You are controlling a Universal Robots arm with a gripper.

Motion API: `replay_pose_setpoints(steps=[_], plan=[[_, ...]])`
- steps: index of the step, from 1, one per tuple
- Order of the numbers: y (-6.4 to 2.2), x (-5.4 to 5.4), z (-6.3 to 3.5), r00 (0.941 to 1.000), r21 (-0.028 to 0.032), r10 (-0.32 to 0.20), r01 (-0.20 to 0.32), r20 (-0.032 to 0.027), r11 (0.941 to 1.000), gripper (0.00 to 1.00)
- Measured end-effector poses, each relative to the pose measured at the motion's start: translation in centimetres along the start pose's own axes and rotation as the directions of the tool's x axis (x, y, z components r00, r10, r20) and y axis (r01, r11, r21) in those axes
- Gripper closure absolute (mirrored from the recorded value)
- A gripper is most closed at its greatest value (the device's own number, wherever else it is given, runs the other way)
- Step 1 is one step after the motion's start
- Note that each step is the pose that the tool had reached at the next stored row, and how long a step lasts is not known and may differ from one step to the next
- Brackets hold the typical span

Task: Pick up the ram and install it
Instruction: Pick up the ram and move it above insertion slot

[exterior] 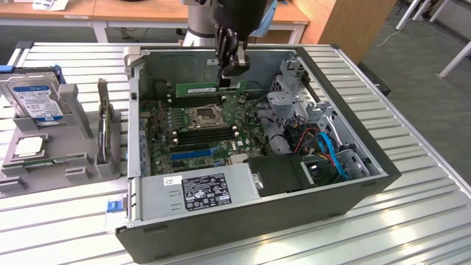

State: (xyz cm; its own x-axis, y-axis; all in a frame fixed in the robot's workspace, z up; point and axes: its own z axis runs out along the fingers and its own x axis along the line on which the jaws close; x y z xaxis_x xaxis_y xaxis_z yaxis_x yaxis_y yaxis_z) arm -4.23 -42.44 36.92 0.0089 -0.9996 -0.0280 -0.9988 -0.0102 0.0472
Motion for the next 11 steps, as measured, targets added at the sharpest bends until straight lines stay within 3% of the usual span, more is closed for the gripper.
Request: replay_pose_setpoints(steps=[11], plan=[[-0.01, -0.45, 0.20, 1.0000, 0.0000, 0.000, 0.000, 0.0000, 1.0000, 0.88]])
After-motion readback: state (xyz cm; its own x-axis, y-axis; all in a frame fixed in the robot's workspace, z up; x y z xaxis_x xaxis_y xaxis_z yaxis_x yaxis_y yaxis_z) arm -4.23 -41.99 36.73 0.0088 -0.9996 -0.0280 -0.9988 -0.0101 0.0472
